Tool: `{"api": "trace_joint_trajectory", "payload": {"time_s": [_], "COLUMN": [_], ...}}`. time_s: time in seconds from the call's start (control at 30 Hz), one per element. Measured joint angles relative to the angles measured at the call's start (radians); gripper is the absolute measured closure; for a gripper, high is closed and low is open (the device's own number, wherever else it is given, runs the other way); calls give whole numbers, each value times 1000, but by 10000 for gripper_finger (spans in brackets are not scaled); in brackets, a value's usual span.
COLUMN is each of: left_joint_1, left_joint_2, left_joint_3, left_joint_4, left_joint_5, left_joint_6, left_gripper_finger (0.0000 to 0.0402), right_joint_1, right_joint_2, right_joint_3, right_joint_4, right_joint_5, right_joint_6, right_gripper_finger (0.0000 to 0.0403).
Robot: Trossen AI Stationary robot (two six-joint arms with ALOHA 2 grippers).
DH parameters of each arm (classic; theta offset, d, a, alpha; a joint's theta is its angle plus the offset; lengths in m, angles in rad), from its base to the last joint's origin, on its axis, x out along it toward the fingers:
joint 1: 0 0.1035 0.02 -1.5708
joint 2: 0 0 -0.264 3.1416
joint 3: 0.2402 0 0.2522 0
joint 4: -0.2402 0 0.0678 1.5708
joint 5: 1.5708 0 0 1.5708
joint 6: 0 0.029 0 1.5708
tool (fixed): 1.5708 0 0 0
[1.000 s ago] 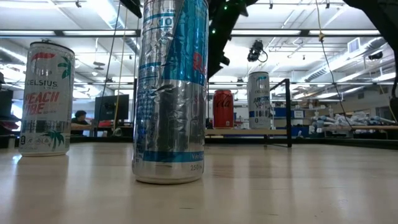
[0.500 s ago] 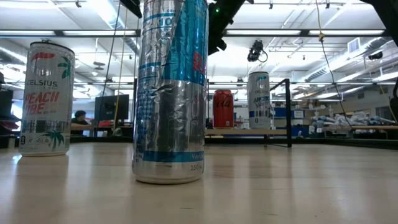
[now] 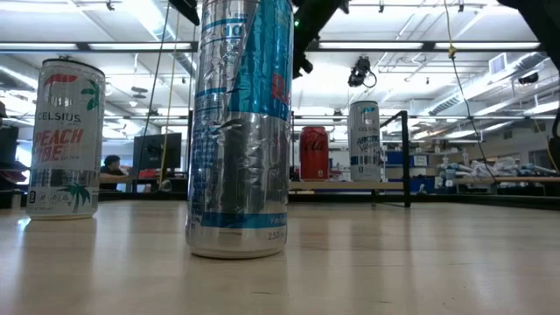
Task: Place canned beverage on shelf
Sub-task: Align the red and black soda can with the red and black soda can on the shelf
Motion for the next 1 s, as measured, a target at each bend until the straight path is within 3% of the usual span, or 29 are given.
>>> {"api": "trace_joint_trajectory", "payload": {"time_s": [0.43,1.0], "left_joint_1": [0,0], "left_joint_2": [0,0], "left_joint_3": [0,0], "left_joint_4": [5,5], "left_joint_5": [0,0], "left_joint_6": [1,0], "left_gripper_finger": [47,47], "right_joint_1": [-44,-42], "right_joint_2": [81,103], "right_joint_3": [0,-2], "right_joint_4": [7,-50], "right_joint_5": [40,17], "right_joint_6": [180,235], "right_gripper_finger": [64,64]}}
